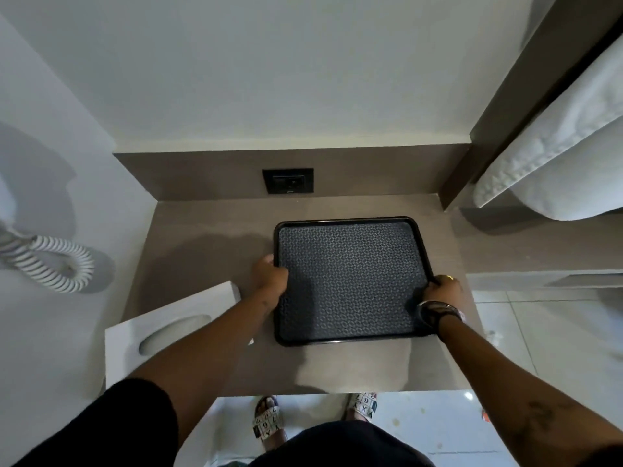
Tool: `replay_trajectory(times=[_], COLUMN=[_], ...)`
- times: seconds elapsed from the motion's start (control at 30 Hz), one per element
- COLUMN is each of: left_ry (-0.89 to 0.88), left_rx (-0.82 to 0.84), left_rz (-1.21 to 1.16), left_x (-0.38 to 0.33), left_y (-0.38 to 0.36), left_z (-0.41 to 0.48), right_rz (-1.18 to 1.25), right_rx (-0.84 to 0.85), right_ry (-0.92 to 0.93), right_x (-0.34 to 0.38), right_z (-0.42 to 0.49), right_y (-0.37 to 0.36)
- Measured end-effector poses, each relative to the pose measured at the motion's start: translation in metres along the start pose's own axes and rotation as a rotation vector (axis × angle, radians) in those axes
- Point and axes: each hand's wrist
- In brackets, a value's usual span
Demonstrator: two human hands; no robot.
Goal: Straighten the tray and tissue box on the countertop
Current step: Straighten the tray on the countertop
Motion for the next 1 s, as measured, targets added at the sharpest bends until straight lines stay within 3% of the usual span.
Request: replay_trajectory(times=[0.4, 0.5, 0.6, 0.73, 0.87, 1.0], left_ry=[-0.102, -0.192, -0.451, -0.719, -0.811, -0.801], left_rx=[0.041, -0.013, -0.062, 0.152, 0.318, 0.342], left_rz=[0.072, 0.34, 0.658, 0.777, 0.926, 0.987], left_x=[0.007, 0.018, 0.047, 0.108, 0.149, 0.145], left_y=[0.012, 0.009, -0.001, -0.003, 0.013, 0.014], left_z=[0.029, 0.012, -0.025, -0.078, -0.087, -0.08], right_rz=[0.163, 0.033, -0.167, -0.339, -0.487, -0.551], right_rx=[0.011, -0.024, -0.161, -0.178, -0.035, 0.065], right_ry=[-0.013, 0.03, 0.234, 0.647, 0.763, 0.825], right_x=[0.007, 0.008, 0.007, -0.015, -0.042, -0.044], right_z=[0.002, -0.007, -0.038, -0.101, -0.127, -0.12], right_y=[-0.03, -0.027, -0.026, -0.054, -0.083, -0.088])
Point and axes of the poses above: each hand's wrist, its own z-axis towards the middle knuckle, its own y-axis out of the back of the hand, x = y × z, and after that the axes turned 9 degrees about -z, right-handed
